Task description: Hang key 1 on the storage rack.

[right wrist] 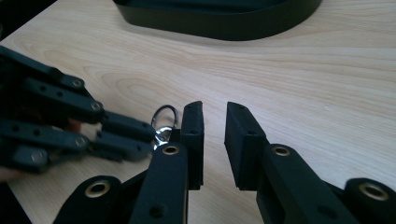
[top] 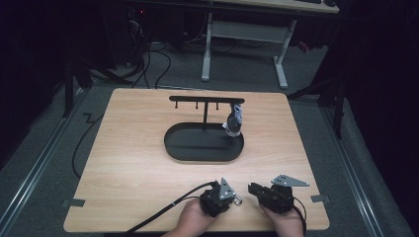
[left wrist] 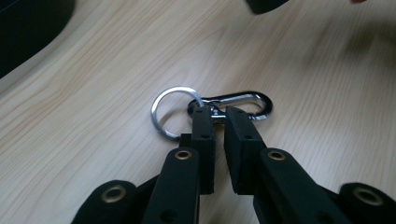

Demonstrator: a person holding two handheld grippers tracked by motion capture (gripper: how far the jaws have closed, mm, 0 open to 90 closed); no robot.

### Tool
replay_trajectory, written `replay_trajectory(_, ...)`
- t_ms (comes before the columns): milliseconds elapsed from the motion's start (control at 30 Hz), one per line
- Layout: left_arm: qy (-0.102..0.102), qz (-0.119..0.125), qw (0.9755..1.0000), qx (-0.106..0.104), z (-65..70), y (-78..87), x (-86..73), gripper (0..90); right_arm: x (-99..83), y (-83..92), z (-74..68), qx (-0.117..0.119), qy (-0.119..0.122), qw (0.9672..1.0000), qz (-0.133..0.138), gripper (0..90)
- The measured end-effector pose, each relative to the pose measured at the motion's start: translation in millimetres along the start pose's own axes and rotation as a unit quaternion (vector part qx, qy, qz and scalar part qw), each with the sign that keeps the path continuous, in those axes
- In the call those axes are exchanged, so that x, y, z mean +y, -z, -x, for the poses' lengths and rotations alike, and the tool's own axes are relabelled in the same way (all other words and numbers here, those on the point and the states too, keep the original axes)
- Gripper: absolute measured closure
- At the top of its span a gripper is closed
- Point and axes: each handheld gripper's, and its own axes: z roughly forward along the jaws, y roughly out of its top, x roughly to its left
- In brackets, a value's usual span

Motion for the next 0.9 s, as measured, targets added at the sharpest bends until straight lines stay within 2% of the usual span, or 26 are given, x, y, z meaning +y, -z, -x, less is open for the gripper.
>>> replay_trajectory(100,-0.009,-0.004,0.9999,-0.007,7.2,-13.2,13.1,82.6,-1.1,4.2,7.4,-0.004,-0.011,0.9999,0.004,77.9)
replay_trajectory(200,-0.012,0.004,0.9999,-0.005,7.1,-11.9,12.4,82.4,-1.2,5.4,9.5,-0.005,-0.017,0.9998,0.004,77.7)
replay_trajectory(333,0.002,0.011,0.9999,0.008,-7.5,4.8,-4.8,80.9,-2.2,5.4,9.6,-0.001,-0.014,0.9999,-0.001,77.2)
replay_trajectory(500,0.038,0.026,0.9979,0.045,-38.9,43.5,-35.8,78.4,-1.6,1.0,9.0,0.002,-0.013,0.9999,-0.009,76.1)
replay_trajectory(533,0.052,0.031,0.9959,0.067,-54.2,62.6,-51.8,76.6,-2.0,-0.4,8.5,0.002,-0.013,0.9999,-0.011,75.5)
replay_trajectory(567,0.052,0.031,0.9959,0.067,-54.2,62.6,-51.8,76.2,-2.0,-0.4,8.5,0.002,-0.013,0.9999,-0.011,75.5)
replay_trajectory(600,0.063,0.031,0.9941,0.083,-64.4,74.8,-62.9,76.2,-2.4,-1.0,8.3,0.002,-0.015,0.9998,-0.011,75.3)
replay_trajectory(633,0.078,0.03,0.9912,0.103,-79.0,91.8,-78.8,75.1,-3.1,-2.2,8.7,0.0,-0.015,0.9998,-0.013,74.9)
replay_trajectory(667,0.078,0.03,0.9912,0.103,-79.0,91.8,-78.8,74.4,-3.1,-2.2,8.7,0.0,-0.015,0.9998,-0.013,74.9)
replay_trajectory(767,0.098,0.033,0.9856,0.134,-102.3,123.5,-105.6,73.1,-3.7,-4.5,9.7,-0.004,-0.015,0.9997,-0.018,73.4)
replay_trajectory(867,0.119,0.04,0.9778,0.168,-125.3,151.7,-128.3,66.7,-4.5,-6.6,11.1,-0.007,-0.019,0.9995,-0.023,71.2)
replay_trajectory(900,0.133,0.048,0.9737,0.179,-131.6,159.1,-135.3,63.6,-4.6,-7.0,11.4,-0.008,-0.017,0.9995,-0.024,70.1)
